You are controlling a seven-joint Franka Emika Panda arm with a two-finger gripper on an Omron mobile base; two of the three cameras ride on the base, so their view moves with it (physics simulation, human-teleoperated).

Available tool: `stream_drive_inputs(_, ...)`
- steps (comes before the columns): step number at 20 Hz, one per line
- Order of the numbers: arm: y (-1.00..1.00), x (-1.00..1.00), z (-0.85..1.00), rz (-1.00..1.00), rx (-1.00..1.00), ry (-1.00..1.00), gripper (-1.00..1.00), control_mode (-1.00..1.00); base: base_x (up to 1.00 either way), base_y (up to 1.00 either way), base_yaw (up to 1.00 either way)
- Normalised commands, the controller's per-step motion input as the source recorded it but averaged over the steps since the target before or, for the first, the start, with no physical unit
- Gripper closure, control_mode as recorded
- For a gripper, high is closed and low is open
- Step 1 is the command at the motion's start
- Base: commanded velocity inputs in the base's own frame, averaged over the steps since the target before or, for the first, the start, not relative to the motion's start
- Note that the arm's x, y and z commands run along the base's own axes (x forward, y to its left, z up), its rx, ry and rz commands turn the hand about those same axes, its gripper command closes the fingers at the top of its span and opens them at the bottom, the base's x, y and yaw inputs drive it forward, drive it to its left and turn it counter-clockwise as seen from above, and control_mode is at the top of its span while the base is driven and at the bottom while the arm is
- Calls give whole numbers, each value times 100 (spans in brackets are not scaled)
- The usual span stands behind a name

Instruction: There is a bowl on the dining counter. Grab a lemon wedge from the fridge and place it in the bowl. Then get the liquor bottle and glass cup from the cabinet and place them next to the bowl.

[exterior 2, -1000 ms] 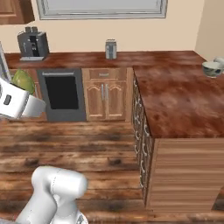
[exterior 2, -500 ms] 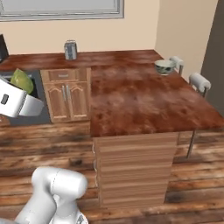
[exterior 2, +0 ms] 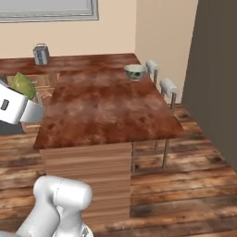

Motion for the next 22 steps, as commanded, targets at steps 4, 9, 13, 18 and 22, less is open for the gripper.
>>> stream_drive_inputs(4, 0, 0, 0, 0, 0, 0, 100, 100, 43, -100, 0)
stream_drive_inputs(9, 0, 0, 0, 0, 0, 0, 100, 100, 54, -100, 0)
stream_drive_inputs(13, 0, 0, 0, 0, 0, 0, 100, 100, 61, -100, 10)
stream_drive_inputs(18, 0, 0, 0, 0, 0, 0, 100, 100, 58, -100, 27)
stream_drive_inputs(22, 0, 0, 0, 0, 0, 0, 100, 100, 55, -100, 37)
